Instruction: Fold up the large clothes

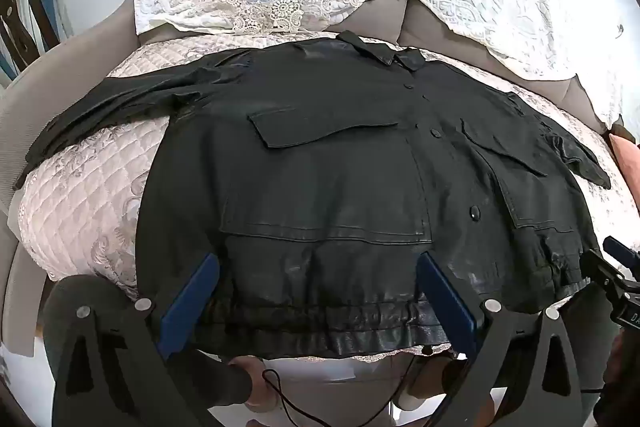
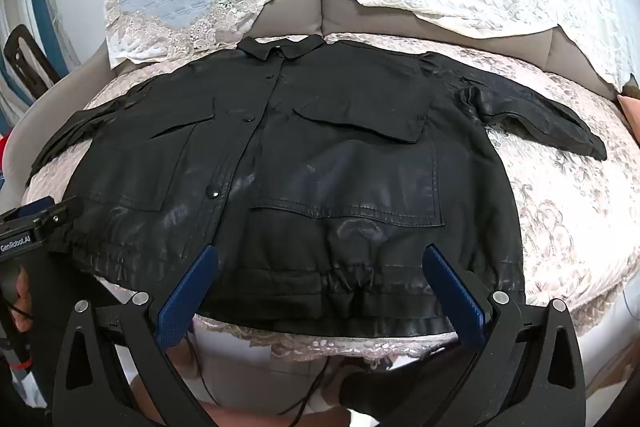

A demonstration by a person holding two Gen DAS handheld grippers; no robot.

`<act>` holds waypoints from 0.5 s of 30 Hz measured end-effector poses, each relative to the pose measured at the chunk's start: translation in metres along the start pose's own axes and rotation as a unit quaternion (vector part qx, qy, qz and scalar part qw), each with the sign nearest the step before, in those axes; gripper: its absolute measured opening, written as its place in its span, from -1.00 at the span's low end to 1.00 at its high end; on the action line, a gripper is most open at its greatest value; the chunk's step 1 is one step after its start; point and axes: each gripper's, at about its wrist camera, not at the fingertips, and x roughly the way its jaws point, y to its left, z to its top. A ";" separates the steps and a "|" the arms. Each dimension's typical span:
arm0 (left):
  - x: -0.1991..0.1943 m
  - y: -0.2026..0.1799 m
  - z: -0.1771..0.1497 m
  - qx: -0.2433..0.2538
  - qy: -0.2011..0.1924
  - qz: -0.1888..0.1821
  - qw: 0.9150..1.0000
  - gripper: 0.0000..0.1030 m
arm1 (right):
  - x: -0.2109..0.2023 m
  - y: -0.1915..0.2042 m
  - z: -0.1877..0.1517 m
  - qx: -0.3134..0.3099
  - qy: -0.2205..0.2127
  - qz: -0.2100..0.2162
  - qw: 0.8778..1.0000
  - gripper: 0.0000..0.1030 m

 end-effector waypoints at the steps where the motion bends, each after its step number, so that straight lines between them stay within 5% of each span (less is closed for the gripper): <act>1: 0.000 0.000 0.000 -0.003 -0.002 -0.004 1.000 0.95 | 0.000 0.000 0.000 0.000 0.000 0.001 1.000 0.99; 15: -0.003 -0.003 -0.001 0.014 -0.002 0.011 1.000 0.95 | 0.000 0.010 0.004 -0.005 -0.001 -0.002 1.000 0.99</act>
